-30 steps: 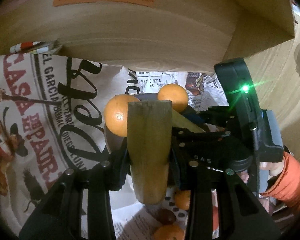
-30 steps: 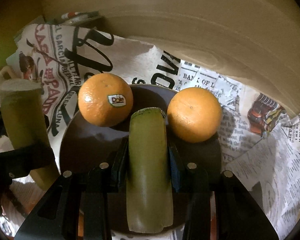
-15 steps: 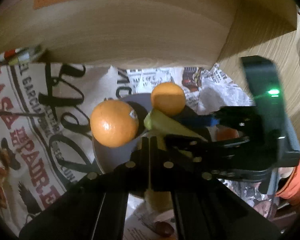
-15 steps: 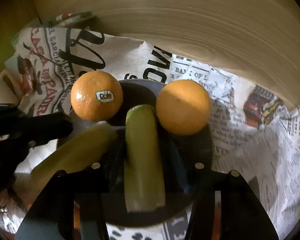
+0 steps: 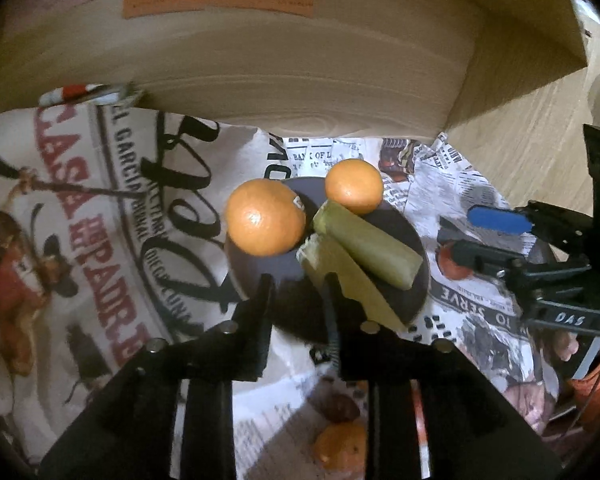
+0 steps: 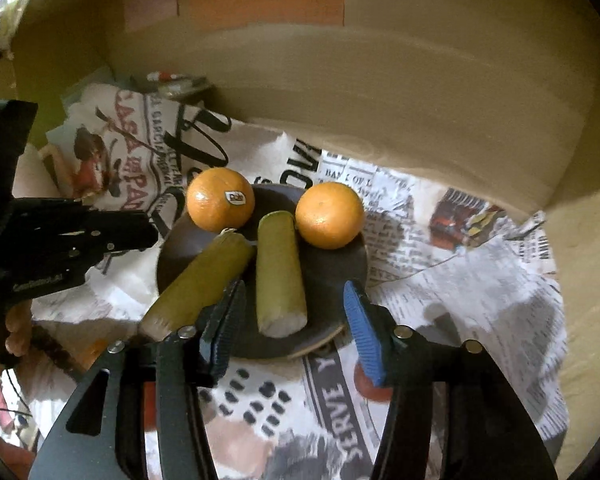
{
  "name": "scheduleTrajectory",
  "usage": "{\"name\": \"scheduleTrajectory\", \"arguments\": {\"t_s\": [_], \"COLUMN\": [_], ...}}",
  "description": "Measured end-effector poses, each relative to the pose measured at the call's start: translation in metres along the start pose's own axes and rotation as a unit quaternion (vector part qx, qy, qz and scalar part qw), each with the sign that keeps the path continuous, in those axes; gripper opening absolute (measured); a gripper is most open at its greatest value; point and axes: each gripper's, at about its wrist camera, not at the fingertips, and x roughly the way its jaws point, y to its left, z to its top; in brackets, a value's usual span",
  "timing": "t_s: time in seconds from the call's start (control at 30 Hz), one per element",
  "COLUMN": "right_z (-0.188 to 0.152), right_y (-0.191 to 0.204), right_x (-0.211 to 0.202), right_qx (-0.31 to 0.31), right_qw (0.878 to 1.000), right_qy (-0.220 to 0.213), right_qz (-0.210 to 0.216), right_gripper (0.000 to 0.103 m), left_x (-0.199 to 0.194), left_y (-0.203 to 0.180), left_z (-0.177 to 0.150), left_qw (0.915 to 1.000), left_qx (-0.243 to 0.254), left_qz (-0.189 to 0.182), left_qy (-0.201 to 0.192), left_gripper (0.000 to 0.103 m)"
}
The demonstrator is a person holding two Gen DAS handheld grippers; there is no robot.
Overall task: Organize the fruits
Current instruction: 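Carry both corn cobs onto the plate beside the oranges and release them, then grasp the red tomato with the right gripper while the left grasps a tangerine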
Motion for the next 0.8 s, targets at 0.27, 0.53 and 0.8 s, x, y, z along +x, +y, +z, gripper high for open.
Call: {"name": "scheduleTrajectory", "arguments": {"t_s": [0.27, 0.53, 0.8], "right_z": [-0.023, -0.048, -0.062], "right_y": [0.001, -0.003, -0.034], "right_x": [-0.018, -0.023, -0.005], "right_qx": [0.024, 0.042, 0.08], "right_qw": [1.0, 0.999, 0.995], "right_qy": [-0.008, -0.001, 0.035], "right_qz": [0.001, -0.02, -0.045], "right_gripper": [0.054, 0.06, 0.06], "left_x": [-0.038, -0.045, -0.031], "left_y": [-0.002, -0.005, -0.011], "left_z": [-0.036, -0.072, -0.092], "left_qw": [0.9997, 0.9998, 0.9993], "left_qx": [0.0, -0.014, -0.019], "left_qz": [0.023, 0.016, 0.008], "left_qy": [-0.011, 0.008, 0.031], "left_gripper": [0.055, 0.064, 0.064]}}
